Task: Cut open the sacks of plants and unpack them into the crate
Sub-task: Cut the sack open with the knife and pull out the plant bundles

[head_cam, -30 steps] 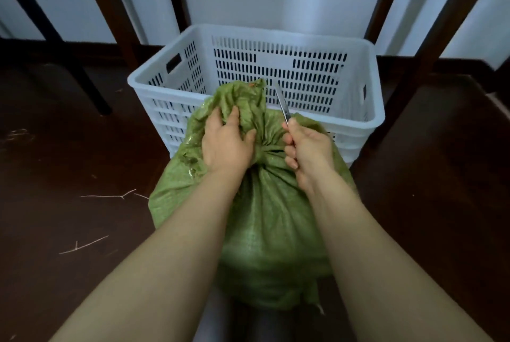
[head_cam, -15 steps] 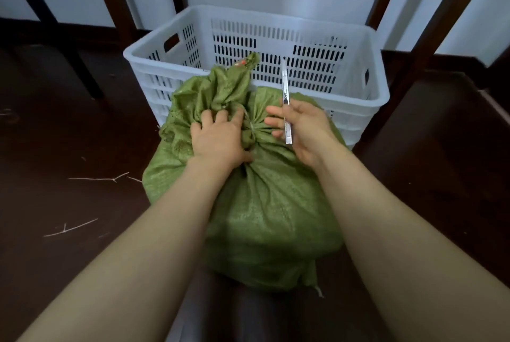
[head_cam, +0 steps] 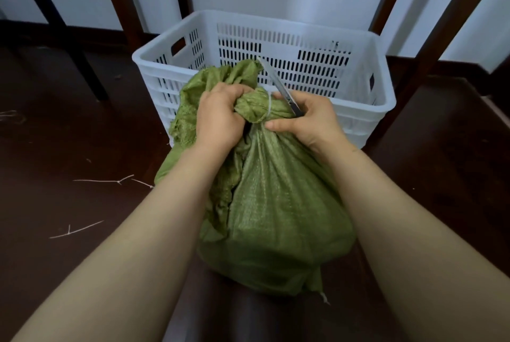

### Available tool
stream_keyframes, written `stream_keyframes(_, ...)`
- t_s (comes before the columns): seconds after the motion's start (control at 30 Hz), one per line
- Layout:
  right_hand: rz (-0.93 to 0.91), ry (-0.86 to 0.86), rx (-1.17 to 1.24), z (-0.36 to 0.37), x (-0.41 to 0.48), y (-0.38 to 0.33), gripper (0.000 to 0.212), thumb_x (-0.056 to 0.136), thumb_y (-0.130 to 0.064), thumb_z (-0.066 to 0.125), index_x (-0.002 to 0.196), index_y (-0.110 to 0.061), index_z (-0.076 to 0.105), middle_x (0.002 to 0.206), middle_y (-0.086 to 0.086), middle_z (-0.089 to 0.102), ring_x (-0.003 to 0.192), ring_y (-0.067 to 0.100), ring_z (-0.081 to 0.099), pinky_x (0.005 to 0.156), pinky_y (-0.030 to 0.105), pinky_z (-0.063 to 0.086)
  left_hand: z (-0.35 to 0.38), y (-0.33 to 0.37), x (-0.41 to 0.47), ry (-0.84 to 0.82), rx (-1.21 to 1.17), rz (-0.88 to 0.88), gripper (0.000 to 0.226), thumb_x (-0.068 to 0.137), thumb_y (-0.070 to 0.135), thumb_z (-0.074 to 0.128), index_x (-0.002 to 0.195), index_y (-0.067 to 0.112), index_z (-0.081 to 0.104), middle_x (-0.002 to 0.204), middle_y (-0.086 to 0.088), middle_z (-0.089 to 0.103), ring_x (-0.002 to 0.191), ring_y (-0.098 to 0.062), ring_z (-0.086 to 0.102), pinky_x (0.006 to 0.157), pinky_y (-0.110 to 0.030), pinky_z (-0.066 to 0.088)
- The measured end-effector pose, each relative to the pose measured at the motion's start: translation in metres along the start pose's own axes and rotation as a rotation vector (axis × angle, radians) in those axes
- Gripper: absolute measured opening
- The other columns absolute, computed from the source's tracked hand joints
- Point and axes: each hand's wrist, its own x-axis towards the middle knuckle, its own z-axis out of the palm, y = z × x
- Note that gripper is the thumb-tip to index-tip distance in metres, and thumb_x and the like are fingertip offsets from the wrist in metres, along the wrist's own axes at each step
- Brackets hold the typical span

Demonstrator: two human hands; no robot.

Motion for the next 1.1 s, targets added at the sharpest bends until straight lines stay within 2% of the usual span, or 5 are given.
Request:
stream_keyframes(0.23,0.161,0.133,0.225,-0.002,-0.001,0.002,0.028,0.059,0.005,0.084,0.074,-0.01,0.065,0.074,0.006,0.07,0.067,0.022,0.068,0.071,0.037,0.059,-0.053,0.056,0.024,-0.402,0.529,0.097,0.084,0.069,0.043,0.073,0.144,0.031,0.036,0.159,-0.004,-0.017,0.139,-0.027,-0.032,0.106,-0.056,-0.022)
stream_keyframes(0.43,0.162,0.09,0.287,-0.003,-0.004,0.002,0.035,0.059,0.01,0.081,0.079,-0.012,0.062,0.075,0.004,0.068,0.066,0.018,0.066,0.069,0.032,0.058,-0.024,0.027,0.014,-0.674,0.253,0.163,0.093,0.078,0.025,0.075,0.148,0.04,0.016,0.157,0.008,0.02,0.145,-0.015,0.017,0.119,-0.043,0.014)
stream_keyframes(0.63,0.202,0.005,0.279,-0.006,-0.004,0.002,0.034,0.063,0.014,0.076,0.08,-0.013,0.063,0.072,0.006,0.067,0.062,0.02,0.066,0.062,0.033,0.058,-0.005,0.003,0.01,-0.537,0.047,0.163,0.066,0.072,0.023,0.08,0.132,0.026,0.053,0.125,-0.001,0.06,0.116,-0.02,0.056,0.103,-0.041,0.042)
stream_keyframes(0.73,0.224,-0.069,0.294,-0.013,-0.004,-0.002,0.024,0.073,0.004,0.073,0.091,-0.01,0.064,0.056,-0.003,0.061,0.034,0.005,0.041,0.032,0.017,0.032,0.005,-0.003,0.005,-0.446,0.038,0.13,0.053,0.073,0.025,0.079,0.122,0.017,0.059,0.118,-0.006,0.062,0.109,-0.024,0.058,0.098,-0.039,0.045)
stream_keyframes(1.1,0.168,-0.077,0.215,-0.017,0.002,-0.008,0.026,0.091,-0.033,0.061,0.093,-0.008,0.068,0.064,0.001,0.055,0.034,0.006,0.028,0.034,0.017,0.02,0.016,-0.007,0.003,-0.264,-0.078,0.061,0.049,0.072,0.013,0.08,0.116,0.018,0.061,0.117,-0.001,0.064,0.112,-0.019,0.057,0.102,-0.032,0.042)
